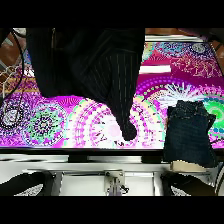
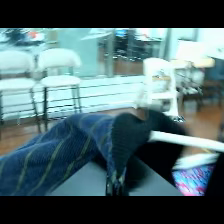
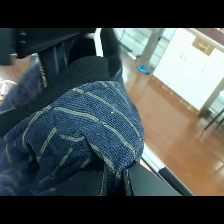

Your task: Fold the shirts.

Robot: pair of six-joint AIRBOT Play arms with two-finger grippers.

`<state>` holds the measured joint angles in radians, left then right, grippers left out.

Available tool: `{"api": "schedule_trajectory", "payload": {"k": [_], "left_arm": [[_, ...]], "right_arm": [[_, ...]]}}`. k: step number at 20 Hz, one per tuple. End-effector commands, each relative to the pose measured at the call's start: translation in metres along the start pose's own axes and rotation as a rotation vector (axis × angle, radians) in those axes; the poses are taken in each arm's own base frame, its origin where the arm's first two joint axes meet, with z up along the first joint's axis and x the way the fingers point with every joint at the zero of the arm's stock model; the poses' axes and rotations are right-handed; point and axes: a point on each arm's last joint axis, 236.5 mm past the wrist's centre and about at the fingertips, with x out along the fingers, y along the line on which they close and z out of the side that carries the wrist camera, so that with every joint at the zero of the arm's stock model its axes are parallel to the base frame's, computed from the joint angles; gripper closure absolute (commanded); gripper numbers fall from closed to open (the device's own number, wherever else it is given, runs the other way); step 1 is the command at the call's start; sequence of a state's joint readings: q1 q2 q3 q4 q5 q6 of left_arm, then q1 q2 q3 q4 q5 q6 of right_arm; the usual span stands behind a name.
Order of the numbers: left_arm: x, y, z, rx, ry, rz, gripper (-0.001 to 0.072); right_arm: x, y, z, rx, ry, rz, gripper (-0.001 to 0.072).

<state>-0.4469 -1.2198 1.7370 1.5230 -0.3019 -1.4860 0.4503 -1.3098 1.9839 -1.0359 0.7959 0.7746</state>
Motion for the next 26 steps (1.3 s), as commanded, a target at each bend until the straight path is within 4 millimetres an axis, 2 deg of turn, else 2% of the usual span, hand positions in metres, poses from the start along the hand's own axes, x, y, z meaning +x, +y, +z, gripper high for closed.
{"api": "schedule_trajectory", "payload": {"k": [1, 3, 5, 7, 9, 11, 13, 15, 17, 19, 21, 23, 24, 26], "left_arm": [[-0.016, -0.056, -0.005, 0.122, 0.071, -0.126, 0.0648], [-0.024, -0.063, -0.02, 0.168, 0.151, -0.151, 0.0649], [-0.036, -0.049, -0.028, 0.231, 0.221, -0.121, 0.0649], [-0.051, -0.028, -0.014, 0.288, 0.222, -0.066, 0.0649], [-0.065, -0.012, 0.013, 0.293, 0.168, -0.023, 0.0649], [-0.077, -0.002, 0.032, 0.211, 0.127, 0.009, 0.0649], [-0.077, -0.013, 0.035, 0.078, 0.111, -0.014, 0.0649], [-0.068, -0.048, 0.037, 0.046, 0.075, -0.099, 0.0649], [-0.06, -0.089, 0.048, 0.043, -0.006, -0.184, 0.0648], [-0.06, -0.115, 0.061, 0.131, -0.09, -0.234, 0.0649], [-0.069, -0.115, 0.088, 0.121, -0.183, -0.232, 0.0649], [-0.082, -0.106, 0.109, 0.108, -0.236, -0.215, 0.0649], [-0.086, -0.102, 0.111, 0.11, -0.231, -0.209, 0.0648], [-0.091, -0.091, 0.102, 0.123, -0.165, -0.195, 0.0648]], "right_arm": [[0.005, -0.025, 0.003, 0.005, -0.032, -0.104, 0.0602], [0.003, -0.045, 0.005, 0.003, -0.043, -0.188, 0.0602], [0.0, -0.061, 0.004, -0.007, -0.036, -0.255, 0.0602], [-0.004, -0.072, -0.003, 0.009, -0.012, -0.303, 0.0602], [-0.005, -0.076, -0.005, 0.03, -0.004, -0.323, 0.0602], [-0.005, -0.077, -0.005, 0.065, -0.011, -0.326, 0.0602], [-0.003, -0.074, -0.002, 0.08, -0.022, -0.322, 0.0602], [0.002, -0.067, 0.0, 0.063, -0.025, -0.313, 0.0603], [0.007, -0.063, -0.002, -0.002, -0.004, -0.33, 0.0602], [0.005, -0.072, -0.006, -0.045, 0.03, -0.394, 0.0603], [-0.005, -0.091, -0.009, -0.028, 0.043, -0.484, 0.0602], [-0.012, -0.103, -0.012, -0.048, 0.061, -0.542, 0.0603], [-0.012, -0.104, -0.014, -0.047, 0.069, -0.547, 0.0602], [-0.012, -0.104, -0.016, -0.041, 0.075, -0.546, 0.0603]]}}
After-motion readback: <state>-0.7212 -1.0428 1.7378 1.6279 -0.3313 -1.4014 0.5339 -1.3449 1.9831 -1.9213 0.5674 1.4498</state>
